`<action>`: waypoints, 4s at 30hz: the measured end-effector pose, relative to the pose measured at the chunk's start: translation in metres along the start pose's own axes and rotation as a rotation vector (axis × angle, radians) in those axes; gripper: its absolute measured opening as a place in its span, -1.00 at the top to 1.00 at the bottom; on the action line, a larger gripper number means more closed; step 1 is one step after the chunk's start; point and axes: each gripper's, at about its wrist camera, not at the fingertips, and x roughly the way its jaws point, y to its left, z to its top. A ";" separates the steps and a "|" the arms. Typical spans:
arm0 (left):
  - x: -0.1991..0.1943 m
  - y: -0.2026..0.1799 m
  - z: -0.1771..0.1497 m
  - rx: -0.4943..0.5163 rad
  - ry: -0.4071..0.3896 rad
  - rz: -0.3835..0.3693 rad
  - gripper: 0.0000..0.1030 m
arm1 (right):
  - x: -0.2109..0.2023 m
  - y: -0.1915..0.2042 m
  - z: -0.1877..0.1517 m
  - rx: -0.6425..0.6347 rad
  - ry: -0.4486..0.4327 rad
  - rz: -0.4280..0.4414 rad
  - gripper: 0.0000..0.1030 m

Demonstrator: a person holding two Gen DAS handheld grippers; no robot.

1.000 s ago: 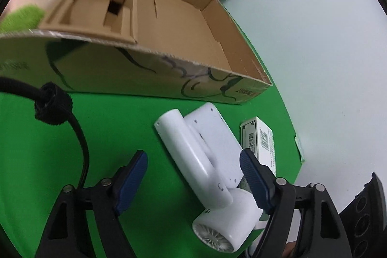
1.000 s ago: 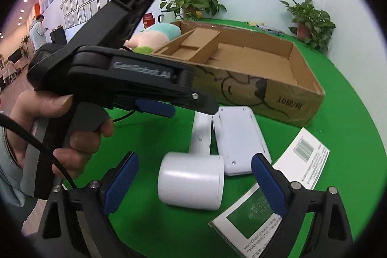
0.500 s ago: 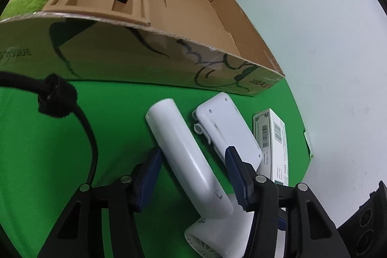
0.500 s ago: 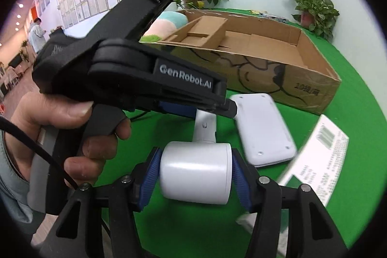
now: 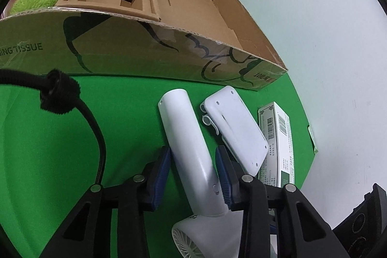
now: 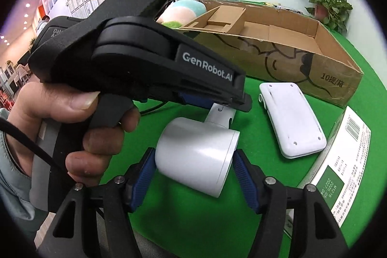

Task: Organize objects
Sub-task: 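Close the left gripper around the white hair dryer handle, then lift the hair dryer with the left gripper and carry it over the open box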

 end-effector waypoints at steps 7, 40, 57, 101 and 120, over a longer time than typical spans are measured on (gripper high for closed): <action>0.003 -0.003 -0.001 -0.024 -0.009 -0.009 0.35 | 0.001 -0.003 0.001 0.022 0.000 -0.008 -0.23; -0.027 -0.040 -0.028 0.052 -0.080 0.021 0.41 | -0.013 -0.004 -0.003 0.036 -0.071 -0.050 -0.18; -0.066 -0.072 -0.006 0.120 -0.184 0.053 0.42 | -0.027 -0.016 0.021 0.001 -0.179 -0.049 -0.18; -0.131 -0.114 0.113 0.202 -0.281 0.000 0.42 | -0.039 -0.043 0.118 -0.015 -0.262 -0.122 -0.16; -0.092 -0.081 0.199 0.170 -0.207 0.036 0.42 | 0.001 -0.071 0.162 0.012 -0.221 -0.077 -0.16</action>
